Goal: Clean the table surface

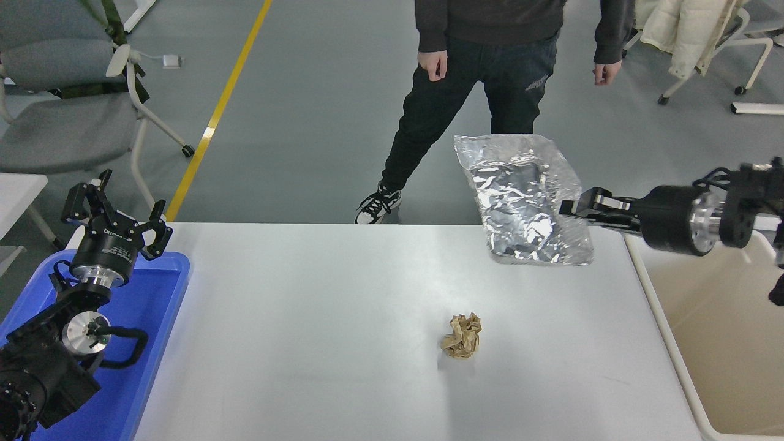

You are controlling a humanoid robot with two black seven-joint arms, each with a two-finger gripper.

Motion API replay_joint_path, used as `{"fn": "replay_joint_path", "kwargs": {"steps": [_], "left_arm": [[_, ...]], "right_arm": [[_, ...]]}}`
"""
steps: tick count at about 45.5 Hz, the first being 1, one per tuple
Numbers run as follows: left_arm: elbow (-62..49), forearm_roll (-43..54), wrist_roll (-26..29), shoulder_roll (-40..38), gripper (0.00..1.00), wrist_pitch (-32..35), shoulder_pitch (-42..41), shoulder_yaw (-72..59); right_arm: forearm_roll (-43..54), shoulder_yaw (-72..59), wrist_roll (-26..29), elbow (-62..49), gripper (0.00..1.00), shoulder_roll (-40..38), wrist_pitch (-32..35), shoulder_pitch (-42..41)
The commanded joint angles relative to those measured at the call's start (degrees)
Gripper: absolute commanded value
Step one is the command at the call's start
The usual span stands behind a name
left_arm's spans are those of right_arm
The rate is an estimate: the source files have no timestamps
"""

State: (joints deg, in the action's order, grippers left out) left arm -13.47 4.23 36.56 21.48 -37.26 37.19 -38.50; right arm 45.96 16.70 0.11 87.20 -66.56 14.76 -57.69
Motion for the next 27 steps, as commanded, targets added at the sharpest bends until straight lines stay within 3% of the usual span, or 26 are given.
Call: {"fn": "replay_joint_path", "kwargs": {"steps": [1,27], "left_arm": [[0.02,-0.01,0.0,-0.04,1.0,0.0,0.08,0.0],[-0.07,-0.01,0.0,-0.04,1.0,0.09,-0.01,0.0]], "right_arm": [[-4.99,-0.44,-6.26,-5.19,0.0,-7.62,0.0,3.89],[-20.46,-0.71,-14.52,-29.45,0.0,-3.66,-1.32,14.53]]}}
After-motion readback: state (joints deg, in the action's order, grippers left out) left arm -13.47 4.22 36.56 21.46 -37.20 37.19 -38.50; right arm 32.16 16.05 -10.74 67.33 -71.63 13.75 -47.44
